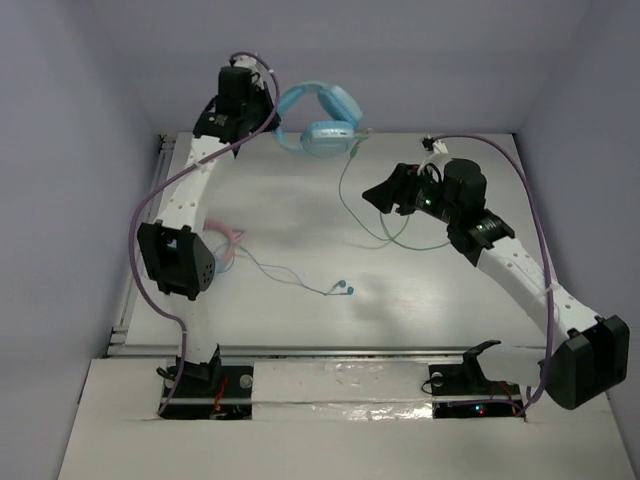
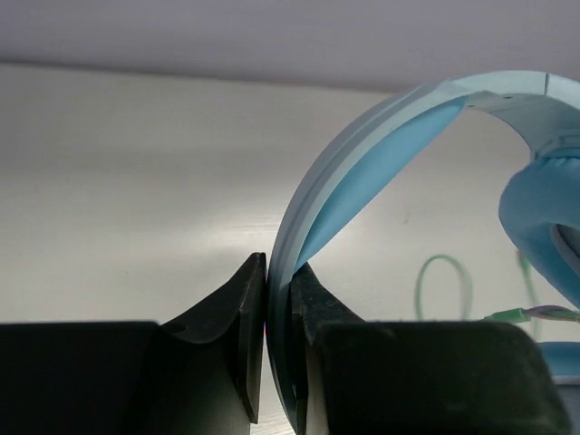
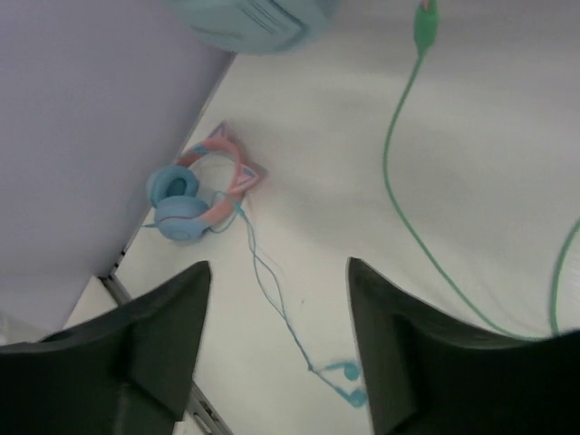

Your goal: Wrap the headphones

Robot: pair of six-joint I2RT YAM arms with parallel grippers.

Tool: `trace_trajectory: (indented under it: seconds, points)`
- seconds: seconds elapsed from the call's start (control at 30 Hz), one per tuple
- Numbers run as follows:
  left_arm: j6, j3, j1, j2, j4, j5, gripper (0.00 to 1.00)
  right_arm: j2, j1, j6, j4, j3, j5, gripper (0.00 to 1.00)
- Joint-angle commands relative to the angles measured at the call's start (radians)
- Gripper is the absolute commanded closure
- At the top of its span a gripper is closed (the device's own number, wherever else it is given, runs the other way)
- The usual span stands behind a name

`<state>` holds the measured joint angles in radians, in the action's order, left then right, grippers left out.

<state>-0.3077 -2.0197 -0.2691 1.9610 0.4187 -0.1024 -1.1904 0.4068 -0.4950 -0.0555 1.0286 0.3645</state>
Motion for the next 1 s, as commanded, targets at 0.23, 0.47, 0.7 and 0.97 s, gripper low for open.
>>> trace_trajectory:
  seconds: [0.23,0.47,0.7,0.97]
  points:
    - [-0.042,-0.178,0.071,-0.178,0.169,-0.235,1.00,-0.222,0.006,0.202,0.238,0.128,0.286,0.06]
    - [-0.062,-0.185,0.071,-0.232,0.169,-0.296,1.00,-0.350,0.006,0.187,0.364,0.064,0.316,0.14]
    - [-0.087,-0.238,0.100,-0.237,0.177,-0.341,1.00,-0.396,-0.003,0.205,0.399,0.007,0.300,0.27]
    - [-0.123,-0.274,0.128,-0.248,0.155,-0.430,1.00,-0.501,-0.022,0.177,0.488,-0.042,0.338,0.29]
